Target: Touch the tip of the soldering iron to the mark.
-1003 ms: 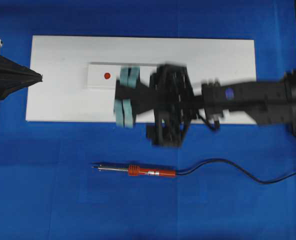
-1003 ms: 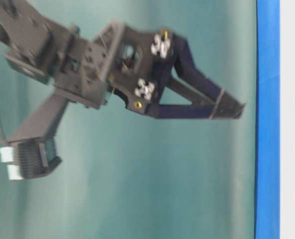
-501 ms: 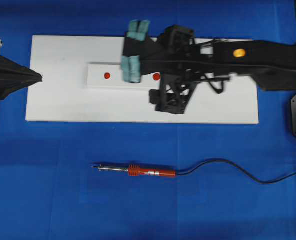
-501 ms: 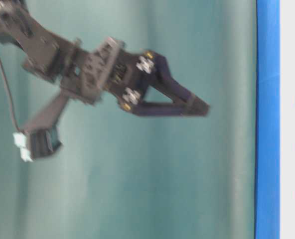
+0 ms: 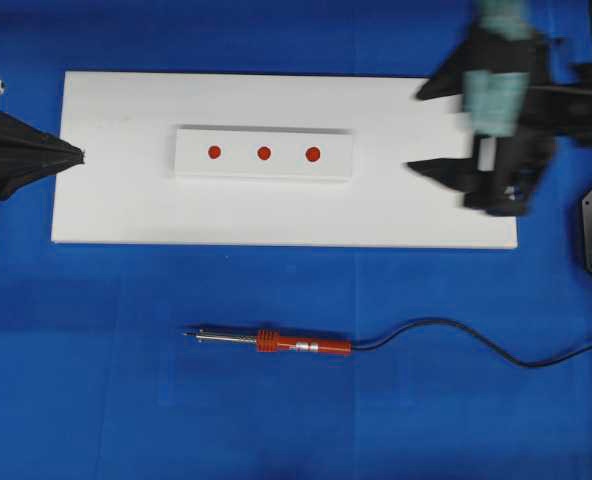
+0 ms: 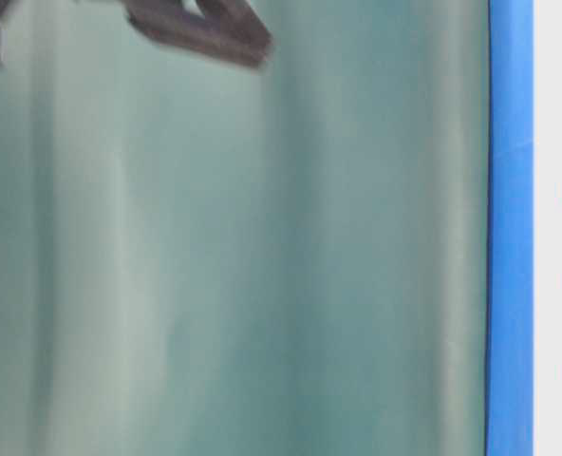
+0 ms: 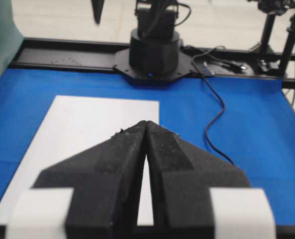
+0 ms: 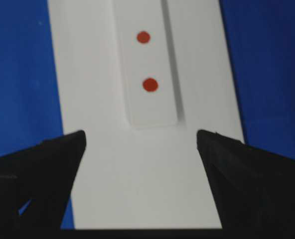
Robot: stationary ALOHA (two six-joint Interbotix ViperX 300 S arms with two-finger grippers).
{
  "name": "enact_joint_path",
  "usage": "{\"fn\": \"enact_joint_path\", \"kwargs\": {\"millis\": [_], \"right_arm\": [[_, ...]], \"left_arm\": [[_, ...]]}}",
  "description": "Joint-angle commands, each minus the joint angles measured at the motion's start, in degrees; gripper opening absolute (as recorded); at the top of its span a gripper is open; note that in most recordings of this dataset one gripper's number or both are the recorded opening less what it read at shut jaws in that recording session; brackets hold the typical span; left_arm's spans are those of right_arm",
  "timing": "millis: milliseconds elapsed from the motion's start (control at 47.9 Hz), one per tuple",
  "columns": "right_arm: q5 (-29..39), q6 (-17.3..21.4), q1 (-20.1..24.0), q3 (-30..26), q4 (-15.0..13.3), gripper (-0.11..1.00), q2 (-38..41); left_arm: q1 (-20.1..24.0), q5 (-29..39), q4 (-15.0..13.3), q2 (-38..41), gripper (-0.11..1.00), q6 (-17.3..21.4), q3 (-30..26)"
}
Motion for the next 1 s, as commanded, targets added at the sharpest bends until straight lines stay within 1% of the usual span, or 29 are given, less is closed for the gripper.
{"fn": "enact_joint_path", "kwargs": {"millis": [0, 251, 480, 773, 982], "right_arm": [[-1.76, 0.09, -0.09, 2.90, -0.18, 0.85, -6.77], [-2.11, 0.09, -0.09, 11.95, -0.18, 0.85, -22.24], [-2.64, 0.09, 0.00, 19.16, -0.18, 0.85, -31.73], [-4.66, 0.09, -0.09, 26.02, -0.18, 0.80, -36.91], [-6.42, 0.09, -0.09, 28.56, -0.18, 0.80, -37.53]], "left_arm": [[0.00, -0.18, 0.09, -0.26, 0.00, -0.09, -0.70], [0.00, -0.09, 0.09, -1.05, 0.00, 0.09, -0.79], [-0.09, -0.09, 0.09, -1.05, 0.00, 0.00, -0.62], [-0.18, 0.00, 0.09, -1.05, 0.00, 0.00, -0.35], [-0.35, 0.00, 0.18, -1.05, 0.00, 0.00, 0.35]]}}
